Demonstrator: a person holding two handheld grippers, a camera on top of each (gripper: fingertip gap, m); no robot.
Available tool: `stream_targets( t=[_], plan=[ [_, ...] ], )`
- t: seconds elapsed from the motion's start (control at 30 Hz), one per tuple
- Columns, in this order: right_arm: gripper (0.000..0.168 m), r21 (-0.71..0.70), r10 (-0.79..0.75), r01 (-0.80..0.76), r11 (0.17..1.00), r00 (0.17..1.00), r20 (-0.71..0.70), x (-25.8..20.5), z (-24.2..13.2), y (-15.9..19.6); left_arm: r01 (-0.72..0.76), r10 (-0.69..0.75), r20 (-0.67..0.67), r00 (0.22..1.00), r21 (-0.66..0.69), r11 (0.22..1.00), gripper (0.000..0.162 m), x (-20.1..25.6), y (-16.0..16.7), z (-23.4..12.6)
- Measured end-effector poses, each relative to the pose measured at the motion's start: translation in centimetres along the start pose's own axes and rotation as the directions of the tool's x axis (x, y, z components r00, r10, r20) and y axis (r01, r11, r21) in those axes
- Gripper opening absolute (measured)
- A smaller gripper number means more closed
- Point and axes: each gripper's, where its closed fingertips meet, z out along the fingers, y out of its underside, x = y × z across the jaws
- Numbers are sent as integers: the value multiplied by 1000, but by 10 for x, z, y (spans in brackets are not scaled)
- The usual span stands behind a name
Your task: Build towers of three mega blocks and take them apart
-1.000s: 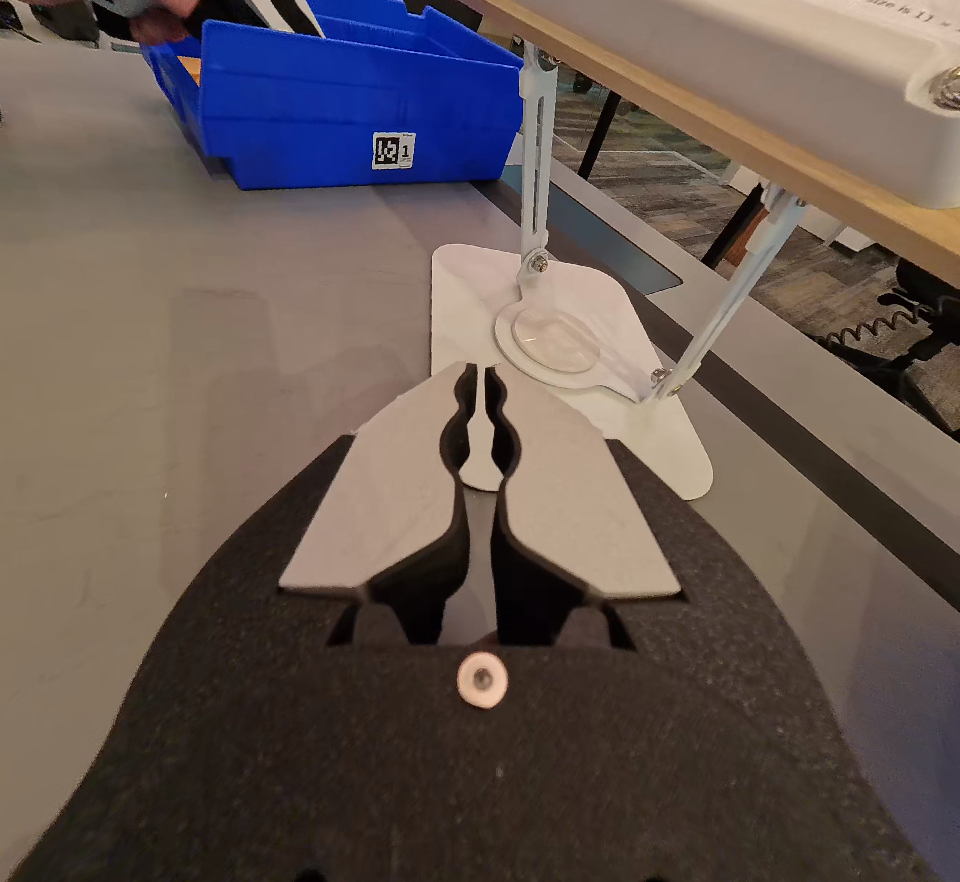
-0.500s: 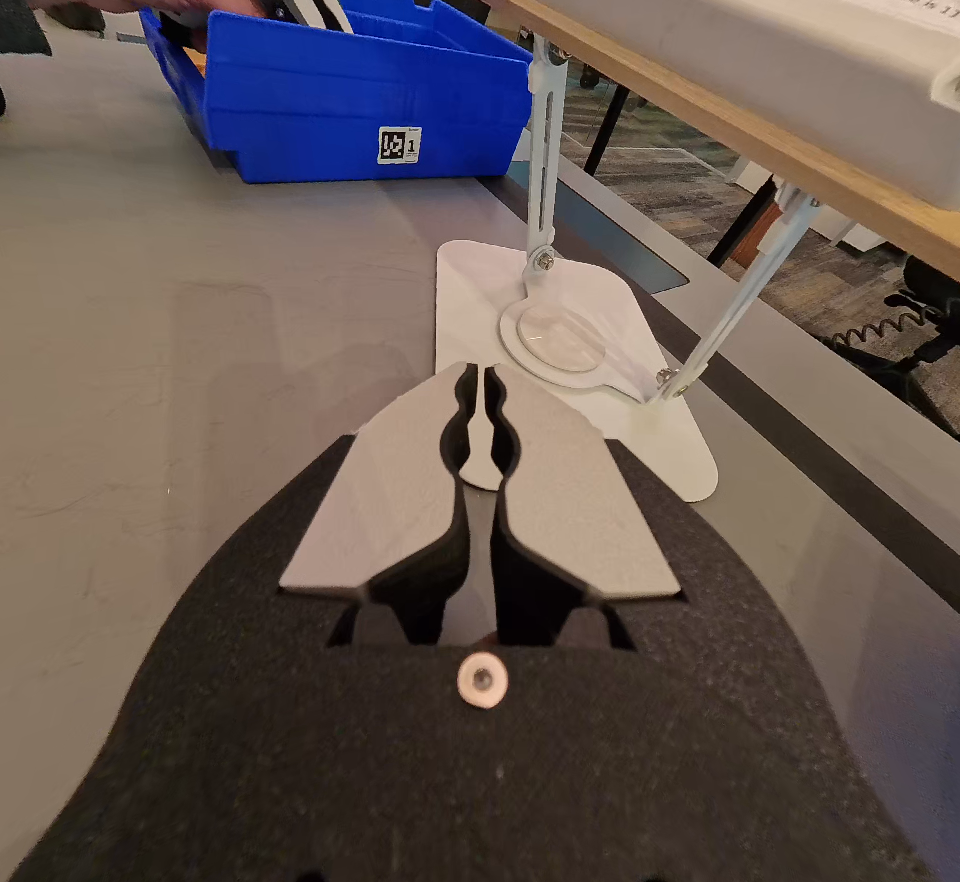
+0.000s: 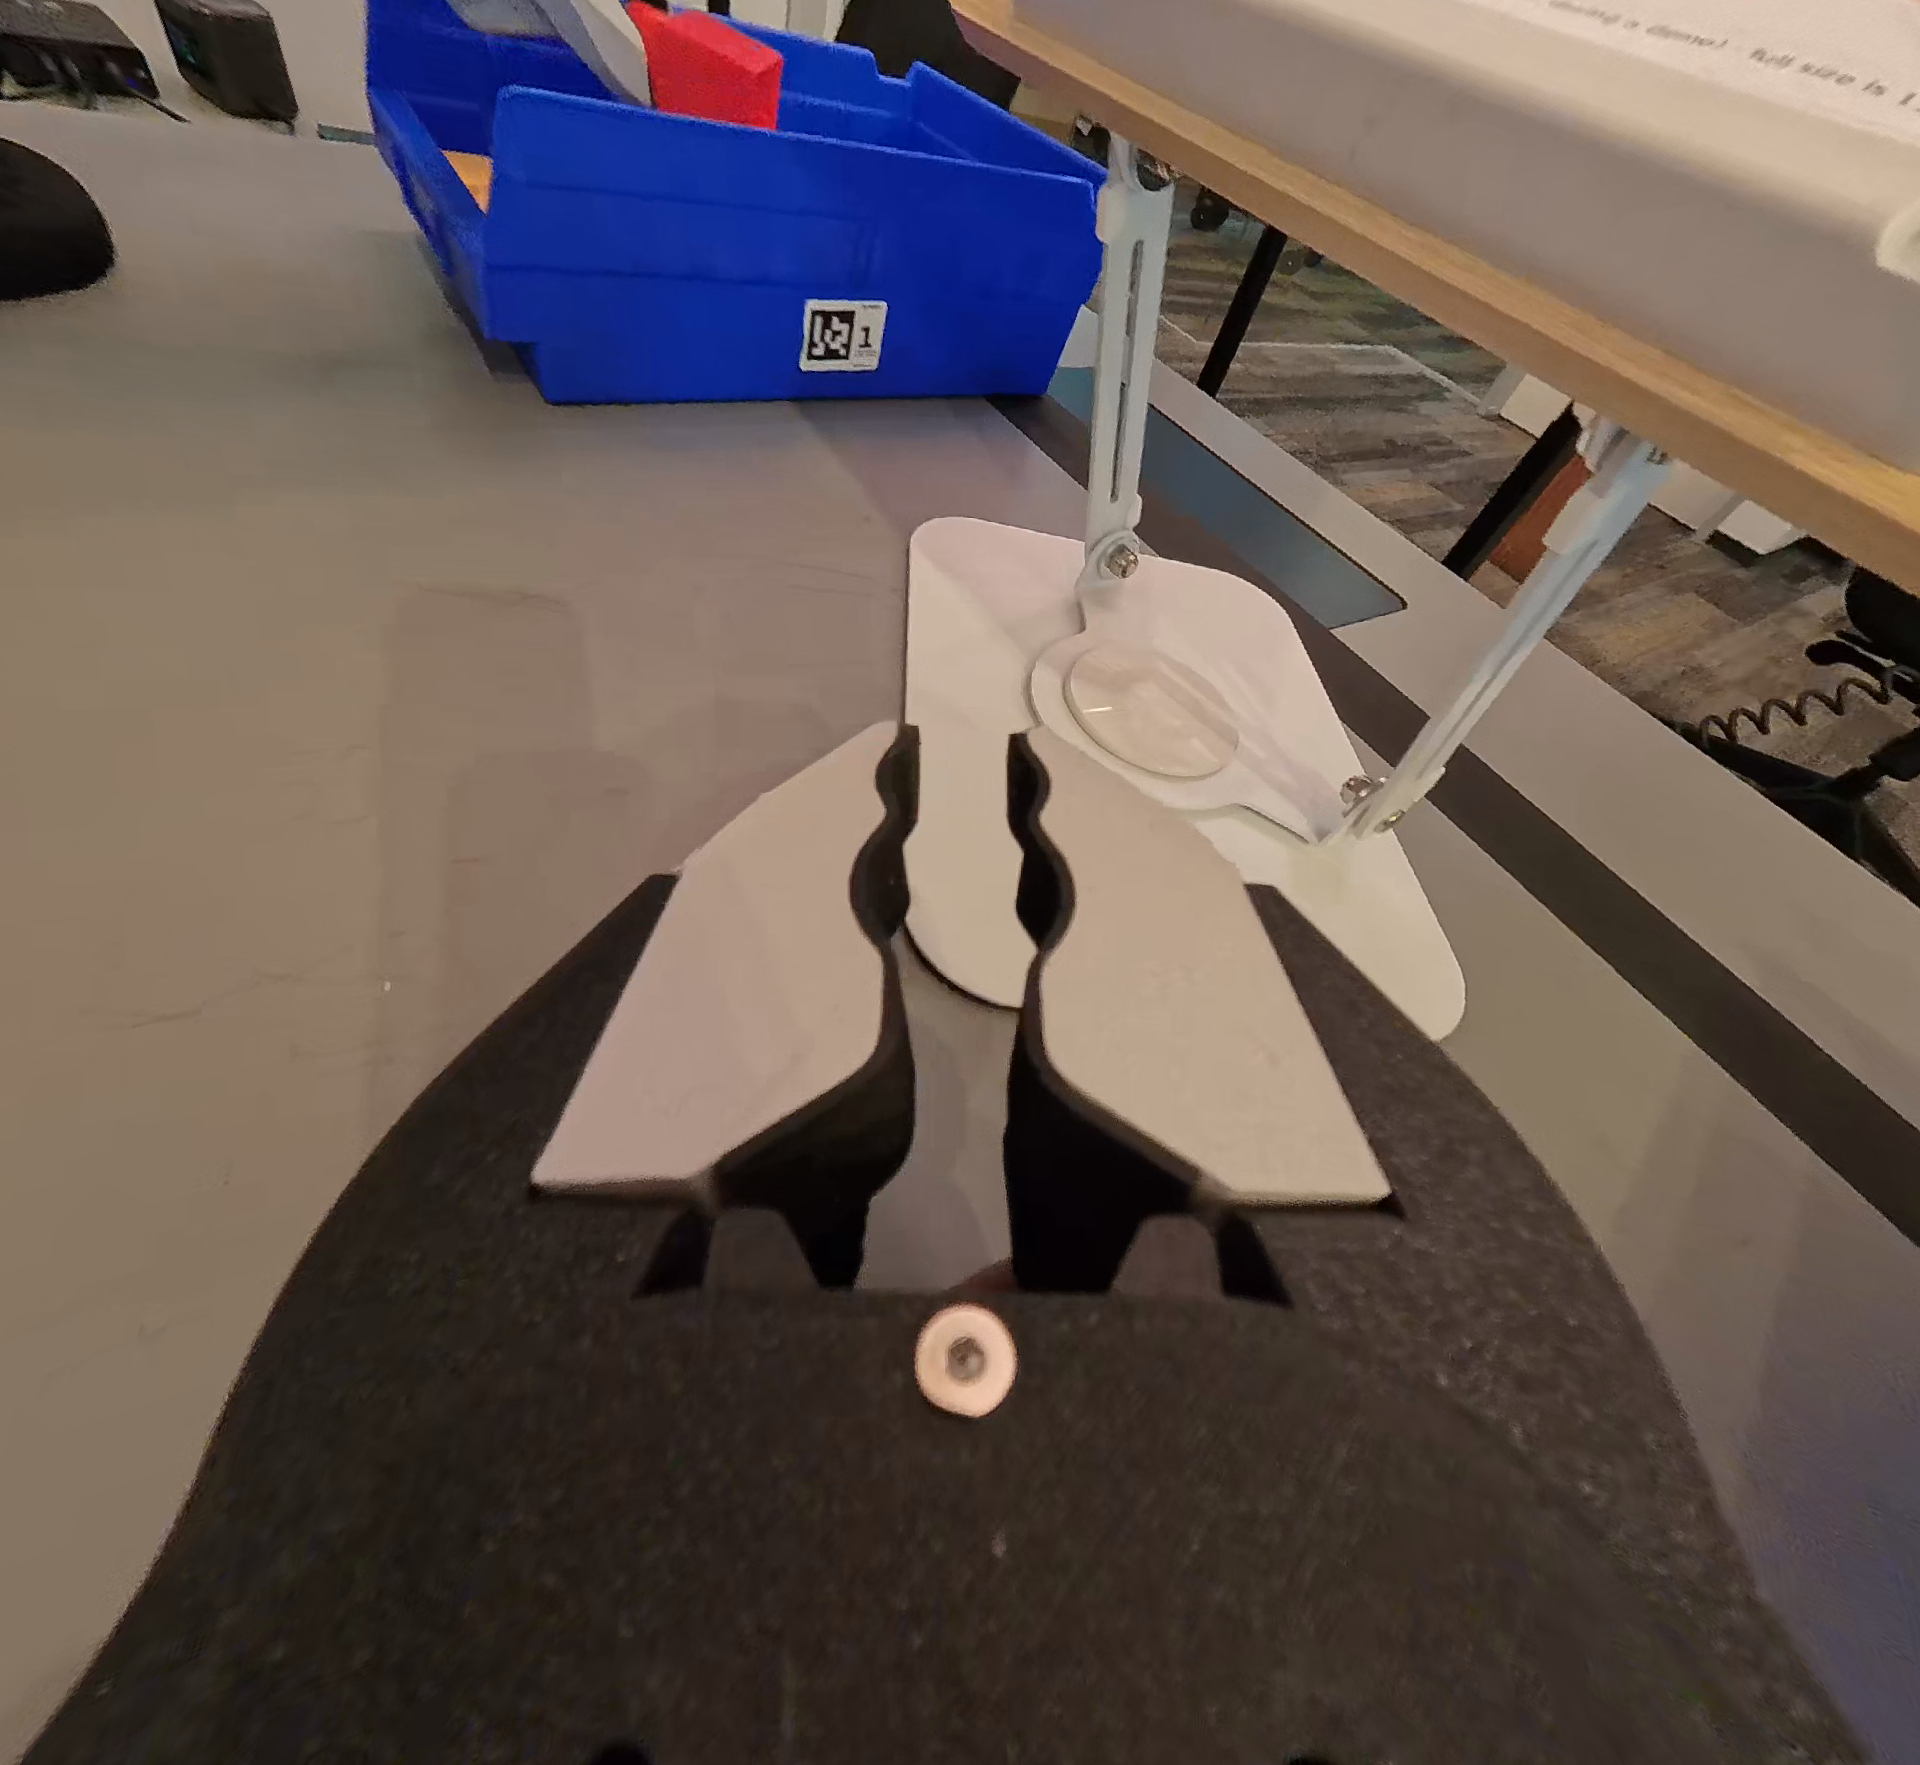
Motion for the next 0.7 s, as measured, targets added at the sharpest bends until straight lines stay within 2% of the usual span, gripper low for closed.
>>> stream_targets(
  t=[0.13, 0.27, 0.5, 0.7],
  plan=[
    [25, 57, -9, 5, 998, 998, 68, -17, 0, -11, -120, 120, 0, 993, -39, 992, 29, 21, -6, -50],
    [34, 94, -33, 18, 995, 985, 168, -43, 2, -21, -262, 259, -61, 964, -47, 964, 28, 73, -23, -81],
    [49, 134, -166, 137, 981, 958, 234, -81, 2, -32, -551, 536, -159, 829, -72, 831, 29, 183, -53, -74],
    [57, 142, -225, 196, 970, 945, 236, -92, 3, -33, -689, 674, -171, 719, -43, 724, 29, 241, -75, -63]
  ],
)
